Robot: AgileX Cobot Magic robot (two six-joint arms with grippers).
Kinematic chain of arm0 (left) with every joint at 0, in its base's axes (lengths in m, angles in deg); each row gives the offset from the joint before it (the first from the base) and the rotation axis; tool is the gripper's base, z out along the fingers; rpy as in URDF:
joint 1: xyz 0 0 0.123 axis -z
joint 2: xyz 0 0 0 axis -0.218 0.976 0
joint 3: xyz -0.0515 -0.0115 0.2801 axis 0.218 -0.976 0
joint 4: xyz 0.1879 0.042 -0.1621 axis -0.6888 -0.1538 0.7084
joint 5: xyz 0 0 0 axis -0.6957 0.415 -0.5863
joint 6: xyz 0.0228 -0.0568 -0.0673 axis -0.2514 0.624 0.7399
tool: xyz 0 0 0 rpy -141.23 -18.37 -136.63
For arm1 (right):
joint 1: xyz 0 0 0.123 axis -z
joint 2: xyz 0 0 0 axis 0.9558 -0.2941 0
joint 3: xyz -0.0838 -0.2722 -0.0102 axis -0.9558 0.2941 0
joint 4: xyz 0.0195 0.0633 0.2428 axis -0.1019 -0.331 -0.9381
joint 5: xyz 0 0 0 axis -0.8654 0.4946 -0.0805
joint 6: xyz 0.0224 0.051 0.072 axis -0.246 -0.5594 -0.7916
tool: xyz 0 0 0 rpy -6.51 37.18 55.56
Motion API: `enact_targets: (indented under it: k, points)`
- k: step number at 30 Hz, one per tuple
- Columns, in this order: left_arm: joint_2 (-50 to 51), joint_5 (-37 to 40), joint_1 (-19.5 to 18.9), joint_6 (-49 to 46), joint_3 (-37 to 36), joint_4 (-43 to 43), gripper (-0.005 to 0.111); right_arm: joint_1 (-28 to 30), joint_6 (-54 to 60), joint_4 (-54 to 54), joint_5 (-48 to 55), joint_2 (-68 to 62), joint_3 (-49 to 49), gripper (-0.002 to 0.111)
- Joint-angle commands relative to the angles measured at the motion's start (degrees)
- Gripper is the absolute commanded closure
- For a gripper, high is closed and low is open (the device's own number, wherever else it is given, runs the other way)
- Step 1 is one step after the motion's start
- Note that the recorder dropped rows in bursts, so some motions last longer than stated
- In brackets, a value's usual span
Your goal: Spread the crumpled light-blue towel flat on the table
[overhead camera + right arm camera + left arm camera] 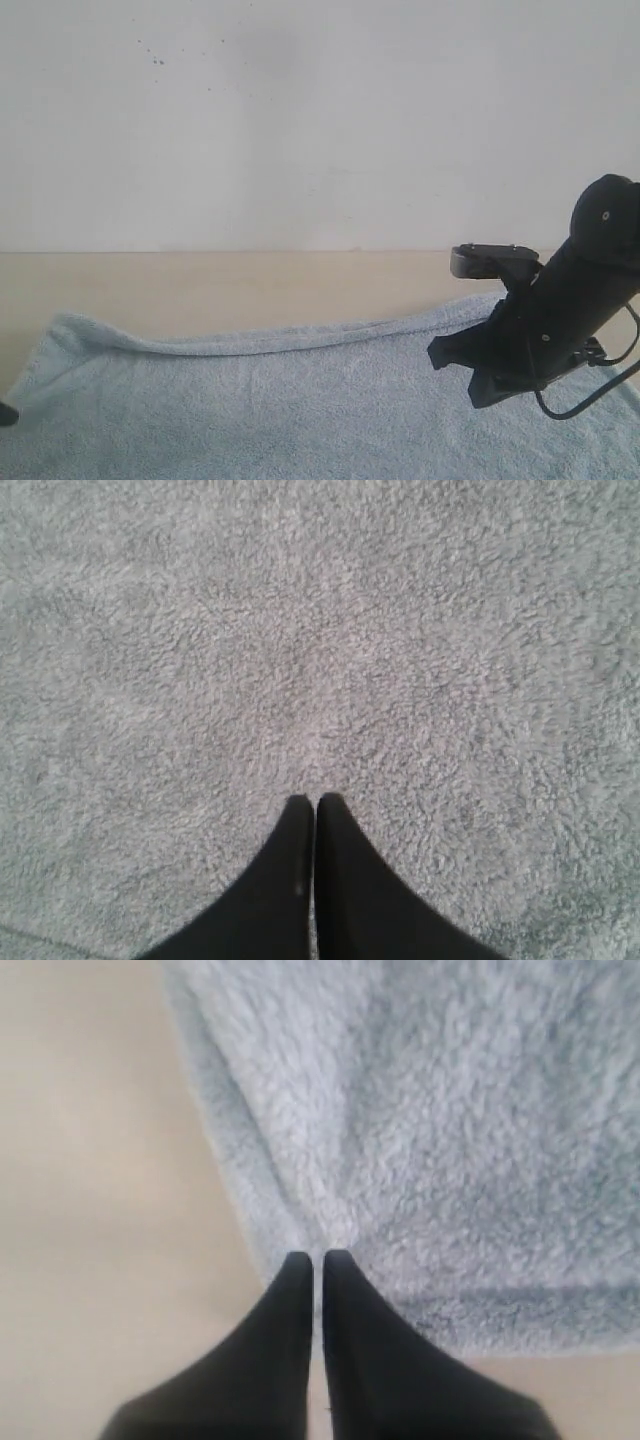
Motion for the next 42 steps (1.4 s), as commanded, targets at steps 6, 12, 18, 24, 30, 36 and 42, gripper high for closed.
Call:
enact_targets:
  k: [6,12,18,24,30,36,42]
  points:
    - [-17.83,-19.22,0.13,0.72,0.02,0.79,0.103,0.02,0.72,6.51,-12.66,0.29,0.04,0.108]
    - [-13.22,-43.11,0.13,-6.5,0.02,0.23,0.103,0.82,-1.62,12.09,-21.74,-0.63,-0.17,0.108]
    - [-0.16,-56.66,0.13,-6.83,0.99,0.23,0.103,9.66,-2.03,11.98,-5.84,-10.11,-11.74,0.108]
    - [9.4,-54.51,0.13,-5.14,8.38,0.23,0.103,14.23,21.47,-11.65,3.48,-16.24,-20.24,0.108]
    - [14.15,-56.24,2.75,-5.14,10.18,-7.64,0.103,10.94,31.5,-24.04,6.05,-22.63,-22.89,0.108]
    - [16.6,-60.06,3.43,-4.87,12.16,-8.77,0.103,7.21,31.5,-24.19,2.0,-26.23,-25.91,0.108]
    - [18.94,-60.06,3.43,-4.63,17.47,-8.77,0.103,6.09,31.5,-25.02,-6.85,-26.34,-25.88,0.108]
